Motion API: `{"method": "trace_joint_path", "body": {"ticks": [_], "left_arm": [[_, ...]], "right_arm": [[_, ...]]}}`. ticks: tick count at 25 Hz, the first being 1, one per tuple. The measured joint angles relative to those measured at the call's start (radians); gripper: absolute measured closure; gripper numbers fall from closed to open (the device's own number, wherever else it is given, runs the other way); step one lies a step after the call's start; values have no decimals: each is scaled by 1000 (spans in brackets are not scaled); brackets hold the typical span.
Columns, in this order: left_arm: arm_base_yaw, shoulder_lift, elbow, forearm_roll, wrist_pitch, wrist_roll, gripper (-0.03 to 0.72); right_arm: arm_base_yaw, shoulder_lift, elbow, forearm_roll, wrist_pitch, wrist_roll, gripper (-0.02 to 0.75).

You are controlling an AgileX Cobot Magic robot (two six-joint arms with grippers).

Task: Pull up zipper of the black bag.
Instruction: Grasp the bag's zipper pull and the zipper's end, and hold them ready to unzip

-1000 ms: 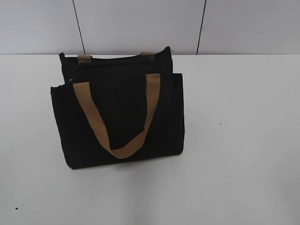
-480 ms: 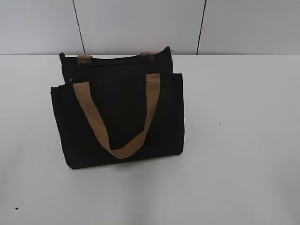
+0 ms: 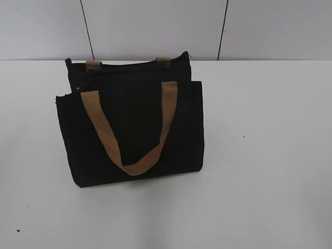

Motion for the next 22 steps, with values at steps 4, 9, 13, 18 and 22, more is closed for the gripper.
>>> {"method": "trace_joint_path", "body": {"ticks": [4, 9, 13, 18, 22], "left_arm": [[0, 175, 96, -1, -308, 0, 326], [0, 412, 203, 25, -526, -16, 336], [0, 648, 217, 246, -715, -212, 344], [0, 925, 218, 619, -1023, -420, 346], [0, 1119, 218, 796, -1116, -452, 346]], "right_arm": [[0, 0, 0, 0, 0, 0, 253], [0, 0, 0, 0, 0, 0, 253], [0, 0, 0, 0, 0, 0, 253], [0, 0, 0, 0, 0, 0, 253], [0, 0, 0, 0, 0, 0, 253]]}}
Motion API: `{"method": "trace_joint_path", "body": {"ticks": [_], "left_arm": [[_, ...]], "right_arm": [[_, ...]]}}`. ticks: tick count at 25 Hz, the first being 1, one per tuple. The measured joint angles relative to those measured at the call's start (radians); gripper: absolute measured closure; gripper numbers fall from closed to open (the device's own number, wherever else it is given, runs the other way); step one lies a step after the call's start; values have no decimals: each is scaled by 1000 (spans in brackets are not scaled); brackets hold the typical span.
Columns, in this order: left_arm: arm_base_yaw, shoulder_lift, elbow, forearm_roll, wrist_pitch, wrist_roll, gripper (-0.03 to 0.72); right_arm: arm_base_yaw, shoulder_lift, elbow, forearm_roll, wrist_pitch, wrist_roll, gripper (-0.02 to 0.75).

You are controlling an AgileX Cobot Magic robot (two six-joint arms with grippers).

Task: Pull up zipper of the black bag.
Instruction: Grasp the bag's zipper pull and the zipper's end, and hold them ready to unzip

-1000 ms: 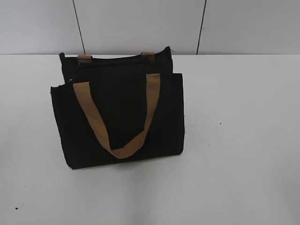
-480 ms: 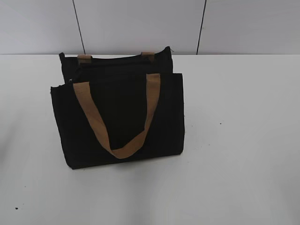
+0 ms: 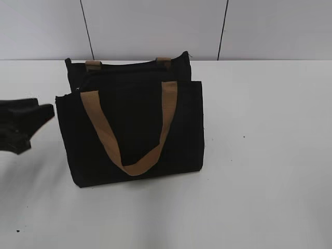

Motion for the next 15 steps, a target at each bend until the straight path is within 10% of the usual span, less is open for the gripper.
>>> {"method": "trace_joint_path", "body": {"ticks": [15], "left_arm": [[0, 447, -198, 154, -152, 98, 346]], "right_arm": [[0, 0, 0, 1, 0, 0, 253]]}}
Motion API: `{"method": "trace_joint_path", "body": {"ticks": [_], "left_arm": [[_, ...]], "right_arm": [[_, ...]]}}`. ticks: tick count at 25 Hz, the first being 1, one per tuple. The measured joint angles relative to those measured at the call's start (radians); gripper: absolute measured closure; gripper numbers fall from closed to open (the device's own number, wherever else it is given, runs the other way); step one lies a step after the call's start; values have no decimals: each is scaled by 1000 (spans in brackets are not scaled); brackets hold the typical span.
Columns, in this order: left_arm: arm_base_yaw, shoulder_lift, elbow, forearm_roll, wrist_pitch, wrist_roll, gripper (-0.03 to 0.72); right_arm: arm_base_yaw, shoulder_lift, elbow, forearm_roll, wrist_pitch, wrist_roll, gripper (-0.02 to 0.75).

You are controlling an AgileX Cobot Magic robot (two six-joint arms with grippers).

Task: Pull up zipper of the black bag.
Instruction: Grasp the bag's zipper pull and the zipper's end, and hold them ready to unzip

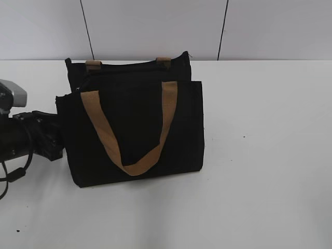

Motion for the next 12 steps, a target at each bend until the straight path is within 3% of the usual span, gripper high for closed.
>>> {"method": "trace_joint_path", "body": {"ticks": [6, 12], "left_arm": [[0, 73, -97, 87, 18, 5, 388], [0, 79, -125, 91, 56, 14, 642]], "right_arm": [[0, 0, 0, 0, 0, 0, 253], [0, 0, 0, 0, 0, 0, 253]]}}
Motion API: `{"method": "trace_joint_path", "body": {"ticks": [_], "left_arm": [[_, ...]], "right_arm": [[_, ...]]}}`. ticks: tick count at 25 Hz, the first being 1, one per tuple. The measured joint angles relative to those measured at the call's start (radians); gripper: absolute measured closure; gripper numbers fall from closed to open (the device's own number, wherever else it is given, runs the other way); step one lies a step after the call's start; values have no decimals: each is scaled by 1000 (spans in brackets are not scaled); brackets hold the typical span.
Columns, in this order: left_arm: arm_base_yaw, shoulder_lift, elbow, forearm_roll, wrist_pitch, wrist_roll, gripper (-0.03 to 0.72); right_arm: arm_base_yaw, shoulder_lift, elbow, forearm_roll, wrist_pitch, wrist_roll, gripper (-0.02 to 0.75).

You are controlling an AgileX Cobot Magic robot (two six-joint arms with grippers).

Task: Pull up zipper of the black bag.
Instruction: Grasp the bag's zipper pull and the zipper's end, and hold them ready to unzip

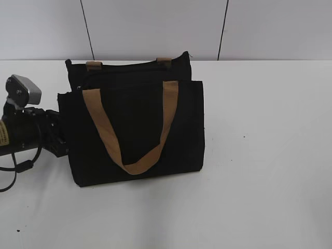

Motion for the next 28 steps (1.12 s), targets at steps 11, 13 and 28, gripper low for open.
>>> {"method": "trace_joint_path", "body": {"ticks": [11, 13, 28], "left_arm": [[0, -227, 48, -102, 163, 88, 653], [0, -295, 54, -127, 201, 105, 653], [-1, -653, 59, -107, 395, -140, 654]], "right_arm": [[0, 0, 0, 0, 0, 0, 253], [0, 0, 0, 0, 0, 0, 253], [0, 0, 0, 0, 0, 0, 253]]}}
